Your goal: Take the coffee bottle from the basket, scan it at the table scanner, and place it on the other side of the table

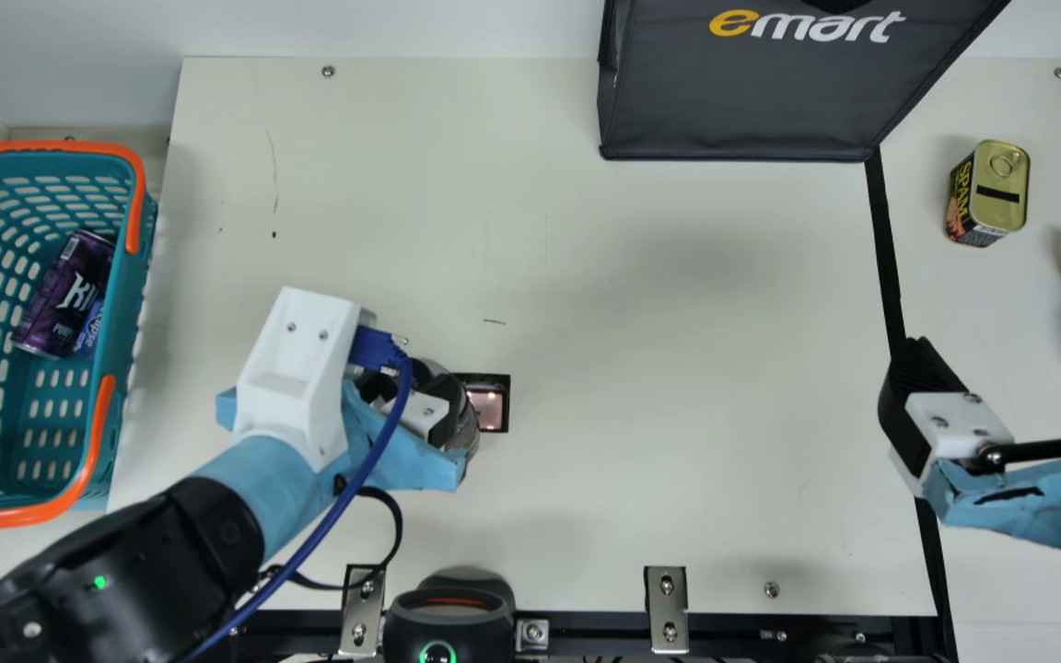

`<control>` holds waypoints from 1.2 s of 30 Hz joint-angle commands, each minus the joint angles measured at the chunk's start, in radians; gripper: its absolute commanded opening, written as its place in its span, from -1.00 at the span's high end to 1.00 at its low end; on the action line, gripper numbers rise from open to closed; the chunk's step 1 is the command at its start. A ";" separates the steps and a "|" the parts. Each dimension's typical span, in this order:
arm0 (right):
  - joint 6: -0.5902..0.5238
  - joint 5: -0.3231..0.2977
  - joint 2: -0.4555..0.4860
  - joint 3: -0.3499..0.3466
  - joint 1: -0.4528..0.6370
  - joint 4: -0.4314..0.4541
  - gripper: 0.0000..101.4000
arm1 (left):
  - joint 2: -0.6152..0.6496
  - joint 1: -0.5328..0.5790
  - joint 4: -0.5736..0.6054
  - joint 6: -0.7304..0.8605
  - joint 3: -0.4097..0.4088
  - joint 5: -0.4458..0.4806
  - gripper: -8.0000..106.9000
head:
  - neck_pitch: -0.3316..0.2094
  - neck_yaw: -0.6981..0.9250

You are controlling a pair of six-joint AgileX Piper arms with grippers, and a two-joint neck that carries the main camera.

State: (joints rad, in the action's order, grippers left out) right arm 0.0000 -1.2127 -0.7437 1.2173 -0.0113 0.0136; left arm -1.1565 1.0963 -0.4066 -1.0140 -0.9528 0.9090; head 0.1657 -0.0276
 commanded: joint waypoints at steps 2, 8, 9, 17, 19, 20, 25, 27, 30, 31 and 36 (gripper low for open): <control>0.000 0.000 0.000 0.000 0.000 0.000 -0.87 | -0.007 0.054 -0.045 -0.111 -0.006 0.024 1.00 | -0.027 0.000; 0.000 0.000 0.000 0.000 0.000 0.000 -0.87 | -0.027 0.143 -0.090 -0.217 -0.025 0.062 1.00 | -0.027 0.000; 0.000 -0.001 0.000 0.000 0.000 0.000 -0.87 | -0.031 0.156 -0.095 -0.230 -0.028 0.068 1.00 | -0.027 0.000; 0.000 -0.001 0.000 0.000 0.000 0.000 -0.87 | -0.054 0.230 -0.117 -0.298 -0.050 0.094 1.00 | -0.027 0.000; 0.000 -0.001 0.000 0.000 0.000 0.000 -0.87 | -0.058 0.238 -0.121 -0.306 -0.054 0.098 1.00 | -0.027 0.000; 0.000 -0.001 0.000 0.000 0.000 0.000 -0.87 | -0.059 0.241 -0.122 -0.309 -0.056 0.100 1.00 | -0.027 0.000; 0.000 -0.001 0.000 0.000 0.000 0.000 -0.87 | -0.055 0.242 -0.128 -0.319 -0.057 0.114 1.00 | -0.027 0.000; 0.000 -0.001 0.000 0.000 0.000 0.000 -0.87 | -0.050 0.238 -0.129 -0.319 -0.054 0.120 1.00 | -0.027 0.000; 0.000 -0.001 0.000 0.000 0.000 0.000 -0.87 | -0.038 0.230 -0.129 -0.316 -0.047 0.131 1.00 | -0.027 0.000; 0.000 -0.001 0.000 0.000 0.000 0.000 -0.87 | -0.034 0.226 -0.128 -0.314 -0.044 0.133 1.00 | -0.027 0.000; 0.000 -0.001 0.000 0.000 0.000 0.000 -0.87 | -0.011 0.209 -0.117 -0.290 -0.023 0.133 1.00 | -0.027 0.000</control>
State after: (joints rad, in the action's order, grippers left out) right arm 0.0000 -1.2126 -0.7437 1.2173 -0.0113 0.0136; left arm -1.1698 1.3058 -0.5287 -1.3133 -0.9795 1.0467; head 0.1657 -0.0276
